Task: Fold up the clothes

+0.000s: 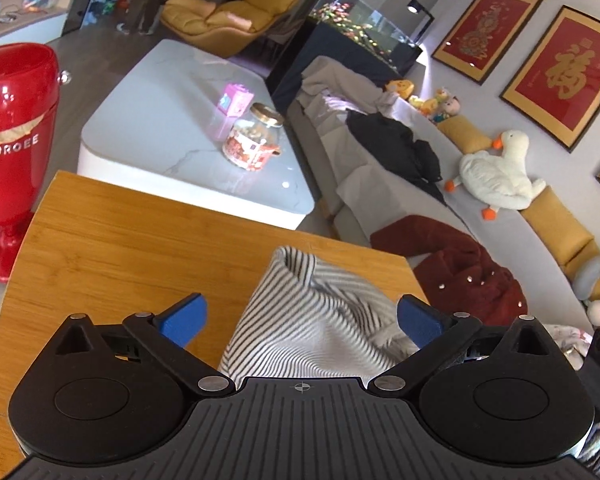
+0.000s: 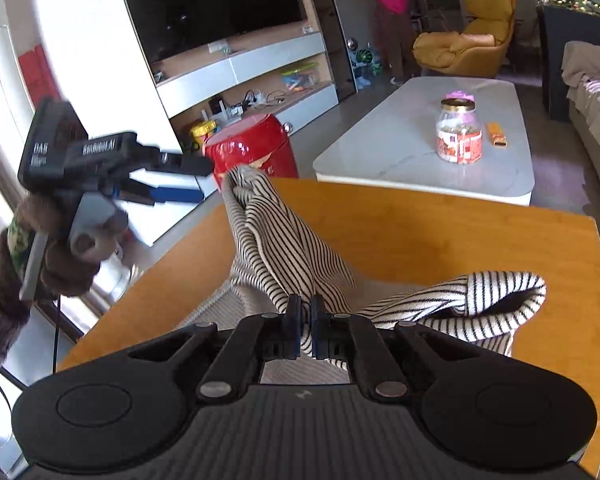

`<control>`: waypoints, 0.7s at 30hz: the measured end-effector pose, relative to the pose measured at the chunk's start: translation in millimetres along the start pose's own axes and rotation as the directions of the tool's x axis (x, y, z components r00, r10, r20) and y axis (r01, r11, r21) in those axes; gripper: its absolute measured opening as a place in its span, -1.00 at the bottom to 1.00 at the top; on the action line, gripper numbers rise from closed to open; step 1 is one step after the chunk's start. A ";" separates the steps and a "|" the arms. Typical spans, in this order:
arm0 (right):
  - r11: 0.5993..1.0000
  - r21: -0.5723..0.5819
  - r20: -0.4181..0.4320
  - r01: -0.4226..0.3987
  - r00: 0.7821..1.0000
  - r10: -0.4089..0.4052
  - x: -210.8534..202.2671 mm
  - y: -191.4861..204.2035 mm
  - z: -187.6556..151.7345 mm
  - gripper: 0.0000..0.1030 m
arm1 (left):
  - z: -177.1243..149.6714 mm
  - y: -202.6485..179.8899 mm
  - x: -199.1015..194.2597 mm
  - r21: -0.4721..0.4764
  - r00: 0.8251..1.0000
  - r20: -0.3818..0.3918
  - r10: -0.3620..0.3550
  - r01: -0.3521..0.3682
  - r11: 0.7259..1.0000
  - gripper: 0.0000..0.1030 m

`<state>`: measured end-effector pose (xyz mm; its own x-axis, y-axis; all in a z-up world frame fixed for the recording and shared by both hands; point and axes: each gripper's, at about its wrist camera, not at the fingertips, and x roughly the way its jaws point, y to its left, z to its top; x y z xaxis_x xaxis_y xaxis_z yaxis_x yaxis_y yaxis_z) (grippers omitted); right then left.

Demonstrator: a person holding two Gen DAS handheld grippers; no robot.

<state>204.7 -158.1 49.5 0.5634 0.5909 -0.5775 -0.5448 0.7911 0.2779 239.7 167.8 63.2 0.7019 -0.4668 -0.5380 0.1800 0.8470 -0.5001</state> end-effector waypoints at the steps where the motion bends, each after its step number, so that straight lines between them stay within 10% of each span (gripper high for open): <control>1: 1.000 0.008 0.007 0.008 1.000 -0.008 -5.7 -0.5 -3.8 -0.92 | -2.5 -6.1 -2.5 0.015 1.000 -0.002 0.002 -0.002 1.000 1.00; 8: 0.996 0.063 0.051 0.061 0.997 -0.064 -45.6 -3.9 -30.2 -0.85 | -40.3 -24.3 6.0 0.111 0.990 -0.097 0.100 -0.089 0.990 1.00; 12: 0.991 0.095 0.074 0.090 0.992 -0.097 -68.4 -5.9 -45.3 0.08 | -67.6 -14.7 10.2 0.186 0.965 -0.162 0.206 -0.175 0.967 1.00; 16: 0.967 0.178 0.070 0.182 0.978 -0.196 -76.3 -33.4 -47.4 0.27 | -87.3 -3.1 10.5 0.238 0.936 -0.237 0.262 -0.206 0.949 1.00; 21: 0.943 0.291 -0.020 0.159 0.987 -0.160 -50.6 -57.7 -69.2 0.40 | -82.8 0.8 -12.3 0.138 0.967 -0.223 0.126 -0.096 0.986 1.00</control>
<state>164.6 -244.6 9.5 0.6308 0.4529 -0.6301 -0.2433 0.8865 0.3937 174.1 153.2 13.2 0.5478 -0.4015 -0.7339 0.2054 0.9150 -0.3473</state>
